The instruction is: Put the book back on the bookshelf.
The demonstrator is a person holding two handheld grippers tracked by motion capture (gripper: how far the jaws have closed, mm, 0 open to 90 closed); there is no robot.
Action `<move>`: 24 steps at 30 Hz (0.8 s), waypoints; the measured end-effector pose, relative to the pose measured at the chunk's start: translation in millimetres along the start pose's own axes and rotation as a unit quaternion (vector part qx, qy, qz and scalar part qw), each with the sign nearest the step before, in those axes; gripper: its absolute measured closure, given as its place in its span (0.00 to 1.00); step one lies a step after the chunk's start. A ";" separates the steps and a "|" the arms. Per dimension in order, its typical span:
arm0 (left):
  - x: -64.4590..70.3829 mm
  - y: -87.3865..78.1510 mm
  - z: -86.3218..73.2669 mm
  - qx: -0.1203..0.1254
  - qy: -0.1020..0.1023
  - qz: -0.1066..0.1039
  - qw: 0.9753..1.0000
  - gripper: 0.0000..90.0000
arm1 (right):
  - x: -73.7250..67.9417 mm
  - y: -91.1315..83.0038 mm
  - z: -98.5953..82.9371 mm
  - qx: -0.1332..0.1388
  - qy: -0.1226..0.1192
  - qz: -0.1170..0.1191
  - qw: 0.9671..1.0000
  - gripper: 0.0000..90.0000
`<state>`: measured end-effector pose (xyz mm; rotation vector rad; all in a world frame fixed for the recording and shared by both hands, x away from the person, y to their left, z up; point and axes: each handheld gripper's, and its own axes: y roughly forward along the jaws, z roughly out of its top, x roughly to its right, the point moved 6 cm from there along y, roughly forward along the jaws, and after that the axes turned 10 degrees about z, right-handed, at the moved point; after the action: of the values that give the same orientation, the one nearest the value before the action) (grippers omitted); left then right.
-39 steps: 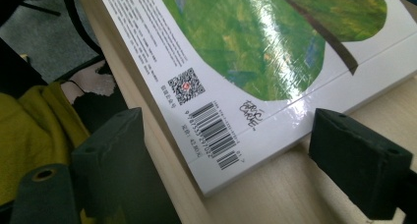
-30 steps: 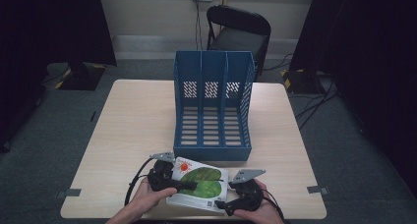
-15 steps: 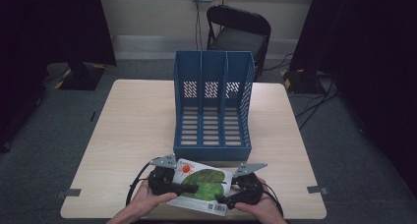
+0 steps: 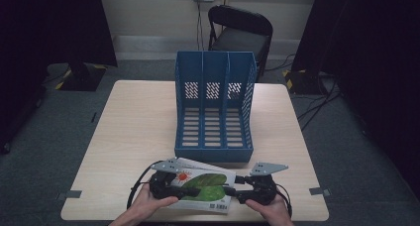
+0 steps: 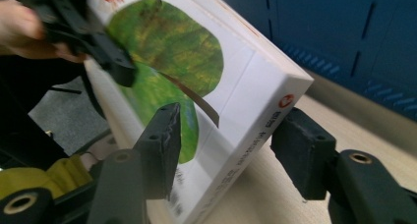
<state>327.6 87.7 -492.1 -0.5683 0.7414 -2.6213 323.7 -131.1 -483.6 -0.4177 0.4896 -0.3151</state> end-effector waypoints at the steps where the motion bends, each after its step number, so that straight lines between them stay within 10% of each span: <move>1: -1.8 -0.7 -0.3 -0.002 0.003 0.005 1.000 0.82 | 0.0 0.0 0.0 0.000 0.000 0.000 1.000 0.57; 13: -7.3 0.6 -2.8 -0.009 0.002 0.008 1.000 0.75 | -5.6 7.5 -1.6 -0.021 -0.007 0.040 0.999 0.62; 24: -8.3 -4.5 -4.5 -0.014 -0.004 0.025 1.000 0.65 | -14.3 14.0 -2.7 -0.043 -0.068 0.020 0.997 0.72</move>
<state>331.6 96.8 -495.5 -0.5606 0.7816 -2.5655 313.0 -114.2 -486.7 -0.5086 0.3777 -0.2254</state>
